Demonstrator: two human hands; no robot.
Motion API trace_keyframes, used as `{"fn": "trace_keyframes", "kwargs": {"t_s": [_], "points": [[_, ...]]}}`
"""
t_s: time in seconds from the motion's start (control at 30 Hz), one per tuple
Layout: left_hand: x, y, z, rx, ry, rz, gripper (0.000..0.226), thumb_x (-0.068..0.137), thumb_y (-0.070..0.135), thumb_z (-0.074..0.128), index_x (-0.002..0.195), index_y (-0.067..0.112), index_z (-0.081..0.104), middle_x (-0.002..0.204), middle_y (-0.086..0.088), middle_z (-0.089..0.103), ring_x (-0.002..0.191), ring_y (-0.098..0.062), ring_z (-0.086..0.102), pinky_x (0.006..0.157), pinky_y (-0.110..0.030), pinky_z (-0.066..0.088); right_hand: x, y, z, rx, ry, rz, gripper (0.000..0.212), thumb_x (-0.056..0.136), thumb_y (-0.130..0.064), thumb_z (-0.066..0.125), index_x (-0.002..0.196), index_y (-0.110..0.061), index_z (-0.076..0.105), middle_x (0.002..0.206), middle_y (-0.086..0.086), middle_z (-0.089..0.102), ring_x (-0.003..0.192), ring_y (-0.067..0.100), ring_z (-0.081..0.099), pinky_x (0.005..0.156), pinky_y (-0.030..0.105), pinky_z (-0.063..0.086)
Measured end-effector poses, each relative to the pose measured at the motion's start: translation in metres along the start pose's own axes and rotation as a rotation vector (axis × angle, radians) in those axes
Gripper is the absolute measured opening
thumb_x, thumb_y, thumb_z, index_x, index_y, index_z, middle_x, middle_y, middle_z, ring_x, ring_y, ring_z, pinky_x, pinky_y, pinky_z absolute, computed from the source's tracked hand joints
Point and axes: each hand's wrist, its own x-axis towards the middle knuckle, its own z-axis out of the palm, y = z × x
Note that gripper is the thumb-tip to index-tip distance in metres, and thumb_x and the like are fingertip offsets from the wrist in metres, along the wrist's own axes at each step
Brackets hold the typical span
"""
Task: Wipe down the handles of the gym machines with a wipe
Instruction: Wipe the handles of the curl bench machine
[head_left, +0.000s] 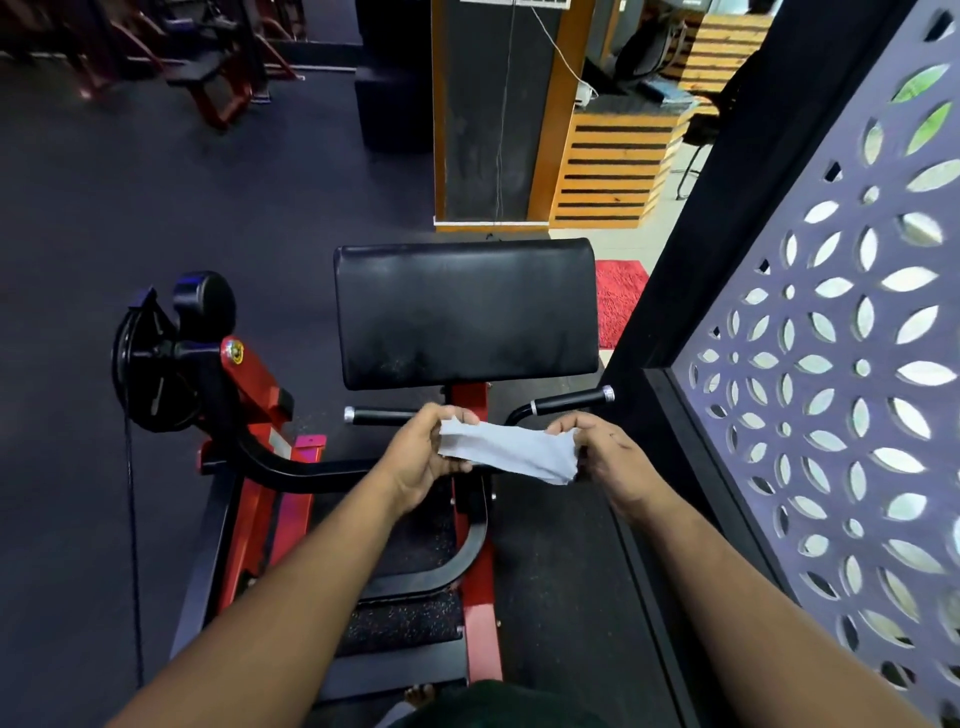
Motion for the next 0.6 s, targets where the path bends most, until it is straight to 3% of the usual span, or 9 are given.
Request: {"fn": "trace_keyframes", "kwargs": {"t_s": [0.1,0.17,0.2,0.27,0.33,0.4,0.47,0.53,0.6], "points": [[0.0,0.001,0.005,0.046,-0.007,0.014,0.022,0.102,0.027,0.06,0.095,0.011,0.074,0.089,-0.005,0.075,0.077,-0.017,0.07,0.064,-0.027,0.056,0.003,0.011,-0.009,-0.162,0.006,-0.037,0.038,0.095,-0.037,0.042,0.086,-0.016,0.072,0.09,-0.007,0.069,0.084,0.008,0.058,0.075,0.029,0.044],[0.0,0.0,0.006,0.121,-0.04,0.026,0.01,0.095,0.007,0.068,0.101,0.011,0.075,0.095,-0.007,0.076,0.084,-0.02,0.069,0.072,-0.026,0.057,0.003,0.016,-0.012,-0.3,0.036,-0.102,0.045,0.093,-0.057,0.052,0.079,-0.018,0.071,0.079,-0.007,0.067,0.074,0.004,0.057,0.074,0.029,0.044],[0.002,-0.001,0.005,0.174,-0.053,0.032,0.02,0.091,-0.001,0.069,0.104,0.012,0.076,0.098,-0.007,0.077,0.088,-0.021,0.069,0.075,-0.028,0.057,0.004,0.019,-0.013,-0.365,0.054,-0.117,0.048,0.089,-0.06,0.059,0.072,-0.016,0.068,0.071,-0.003,0.064,0.067,0.006,0.055,0.07,0.031,0.044],[0.004,0.001,0.005,0.29,-0.065,0.052,0.032,0.088,-0.007,0.068,0.107,0.017,0.078,0.106,-0.005,0.078,0.094,-0.02,0.07,0.083,-0.032,0.056,0.007,0.027,-0.014,-0.527,0.128,-0.105,0.047,0.085,-0.053,0.071,0.065,-0.013,0.057,0.062,0.003,0.059,0.059,0.008,0.048,0.062,0.033,0.042],[0.006,0.005,0.006,0.405,-0.098,0.1,0.034,0.091,-0.005,0.067,0.109,0.021,0.078,0.11,-0.001,0.078,0.1,-0.018,0.071,0.089,-0.032,0.056,0.011,0.032,-0.014,-0.749,0.202,-0.128,0.039,0.081,-0.052,0.074,0.074,-0.019,0.055,0.071,-0.001,0.059,0.068,0.008,0.051,0.065,0.034,0.044],[0.008,0.012,0.009,0.532,-0.18,0.164,0.033,0.093,-0.001,0.066,0.114,0.022,0.076,0.114,0.003,0.077,0.107,-0.014,0.071,0.092,-0.029,0.056,0.014,0.029,-0.006,-0.83,0.155,-0.209,0.043,0.079,-0.061,0.07,0.102,-0.027,0.058,0.101,-0.011,0.061,0.098,0.01,0.055,0.083,0.032,0.047],[0.011,0.019,0.012,0.668,-0.283,0.239,0.036,0.093,0.0,0.068,0.122,0.021,0.072,0.12,0.006,0.074,0.112,-0.01,0.069,0.097,-0.026,0.054,0.019,0.022,0.007,-0.663,-0.021,-0.166,0.061,0.084,-0.062,0.068,0.133,-0.031,0.051,0.13,-0.014,0.058,0.122,0.006,0.053,0.101,0.029,0.044],[0.015,0.028,0.013,0.717,-0.349,0.271,0.044,0.092,-0.001,0.069,0.131,0.019,0.067,0.126,0.007,0.071,0.116,-0.008,0.067,0.1,-0.026,0.053,0.022,0.017,0.02,-0.53,-0.152,-0.09,0.056,0.088,-0.052,0.071,0.136,-0.032,0.052,0.126,-0.013,0.064,0.117,0.004,0.06,0.101,0.034,0.05],[0.02,0.034,0.012,0.652,-0.297,0.306,0.049,0.091,0.001,0.073,0.135,0.02,0.064,0.126,0.006,0.07,0.115,-0.01,0.067,0.099,-0.026,0.054,0.027,0.019,0.028,-0.516,-0.149,-0.092,0.027,0.092,-0.039,0.071,0.115,-0.025,0.067,0.105,-0.005,0.073,0.098,0.012,0.069,0.09,0.048,0.056]]}}
